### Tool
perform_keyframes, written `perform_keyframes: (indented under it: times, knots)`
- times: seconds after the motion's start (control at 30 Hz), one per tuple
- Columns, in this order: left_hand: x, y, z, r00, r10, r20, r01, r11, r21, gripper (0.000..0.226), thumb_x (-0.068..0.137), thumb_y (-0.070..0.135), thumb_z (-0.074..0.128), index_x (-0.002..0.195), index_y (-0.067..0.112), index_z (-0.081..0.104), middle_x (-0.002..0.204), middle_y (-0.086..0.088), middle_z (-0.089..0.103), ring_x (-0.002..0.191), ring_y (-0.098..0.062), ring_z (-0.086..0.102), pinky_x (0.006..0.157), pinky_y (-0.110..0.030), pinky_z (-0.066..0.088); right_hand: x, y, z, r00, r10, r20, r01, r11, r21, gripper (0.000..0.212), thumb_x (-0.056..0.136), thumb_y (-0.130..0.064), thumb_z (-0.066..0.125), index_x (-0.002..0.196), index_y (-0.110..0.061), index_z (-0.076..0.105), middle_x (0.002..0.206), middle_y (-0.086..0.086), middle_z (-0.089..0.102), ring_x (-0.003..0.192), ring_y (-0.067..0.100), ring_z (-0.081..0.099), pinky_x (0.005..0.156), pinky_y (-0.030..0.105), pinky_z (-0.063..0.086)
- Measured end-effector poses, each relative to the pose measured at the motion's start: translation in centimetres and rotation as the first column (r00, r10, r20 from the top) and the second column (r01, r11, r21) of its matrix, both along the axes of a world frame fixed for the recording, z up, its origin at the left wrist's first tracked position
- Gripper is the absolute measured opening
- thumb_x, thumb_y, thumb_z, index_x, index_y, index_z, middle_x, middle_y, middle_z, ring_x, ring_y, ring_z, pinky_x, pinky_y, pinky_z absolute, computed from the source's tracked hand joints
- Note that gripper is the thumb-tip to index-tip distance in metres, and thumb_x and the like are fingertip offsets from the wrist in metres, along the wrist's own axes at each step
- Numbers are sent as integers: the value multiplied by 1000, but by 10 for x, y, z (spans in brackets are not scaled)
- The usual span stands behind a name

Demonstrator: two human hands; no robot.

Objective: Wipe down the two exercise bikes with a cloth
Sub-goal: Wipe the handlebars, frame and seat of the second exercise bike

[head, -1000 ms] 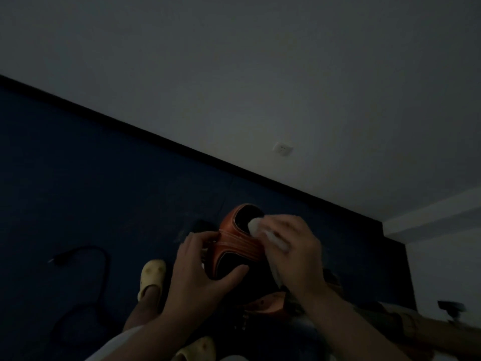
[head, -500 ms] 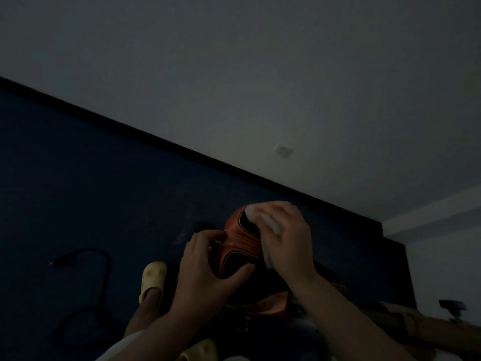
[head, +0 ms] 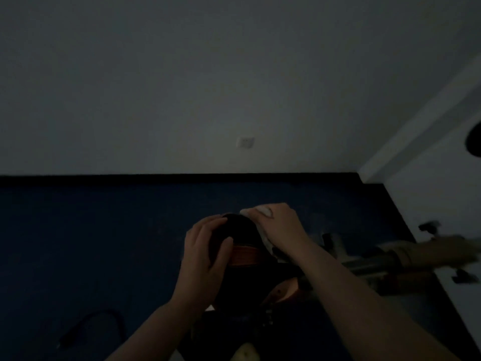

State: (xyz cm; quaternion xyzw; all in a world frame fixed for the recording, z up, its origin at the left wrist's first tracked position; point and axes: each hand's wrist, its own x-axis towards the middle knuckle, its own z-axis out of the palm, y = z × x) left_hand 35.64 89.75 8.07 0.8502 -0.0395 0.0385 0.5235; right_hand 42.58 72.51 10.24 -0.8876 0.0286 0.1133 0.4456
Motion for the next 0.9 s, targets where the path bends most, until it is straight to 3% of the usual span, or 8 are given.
perform_keyframes:
  times: [0.1, 0.27, 0.4, 0.47, 0.53, 0.7, 0.8, 0.9]
  knots:
    - [24, 6, 4, 977, -209, 30, 201, 964, 176, 34, 88, 40, 51, 121, 36, 50, 125, 25, 44, 121, 7, 31, 98, -9, 23, -10, -20, -5, 999, -11, -40, 3, 981, -192, 56, 81, -58, 51, 67, -7, 69, 69, 10, 70, 63, 18, 65, 59, 34, 51]
    - [66, 6, 14, 802, -596, -31, 552, 722, 417, 46, 86, 52, 36, 124, 35, 55, 128, 17, 50, 122, -2, 38, 103, -22, 30, -24, -52, 0, 996, 9, -88, -44, 914, -403, 48, 74, -61, 36, 70, -29, 71, 84, -4, 72, 80, 14, 64, 67, 30, 46]
    - [97, 2, 16, 655, -741, -146, 729, 571, 377, 35, 88, 51, 45, 121, 43, 53, 120, 28, 50, 113, 8, 42, 95, -14, 33, -48, -78, 5, 958, -286, -17, 277, 941, -196, 31, 81, -43, 56, 85, -22, 78, 93, -3, 73, 86, 6, 62, 69, 5, 40]
    - [105, 1, 13, 628, -757, -180, 767, 561, 312, 28, 90, 42, 52, 118, 43, 55, 117, 26, 55, 110, 5, 48, 94, -21, 39, -64, -78, -3, 821, -569, 59, 567, 823, 41, 20, 88, -32, 64, 83, -17, 78, 86, 2, 73, 81, 1, 63, 68, 1, 40]
    - [108, 0, 8, 655, -732, -187, 755, 626, 195, 23, 90, 35, 57, 113, 39, 61, 113, 22, 60, 106, 3, 54, 92, -23, 43, -78, -63, -17, 572, -814, 106, 780, 579, 238, 17, 89, -32, 63, 78, -27, 75, 84, -4, 72, 82, 2, 64, 79, 17, 49]
    - [105, -1, 1, 738, -605, -298, 573, 796, -194, 18, 92, 19, 56, 98, 26, 71, 101, 9, 70, 94, -2, 64, 83, -25, 51, -83, 5, -32, -24, -978, 210, 863, 86, 497, 8, 87, -32, 66, 83, -38, 62, 96, -12, 59, 95, -1, 56, 90, 21, 45]
    - [104, 2, 0, 730, -614, -300, 554, 789, -267, 21, 94, 18, 51, 102, 20, 71, 103, 6, 70, 95, -3, 65, 77, -15, 51, -84, 30, -42, -22, -952, 307, 901, 114, 419, 5, 88, -22, 66, 91, -18, 66, 105, 9, 55, 97, 13, 55, 91, 20, 44]
    - [103, 9, -3, 706, -639, -305, 582, 769, -265, 26, 97, 23, 45, 110, 21, 67, 108, 8, 67, 99, -4, 63, 85, -22, 51, -95, 55, -41, 87, -915, 394, 899, 242, 365, 5, 86, -13, 68, 91, -12, 66, 98, 6, 53, 89, 0, 53, 83, 6, 40]
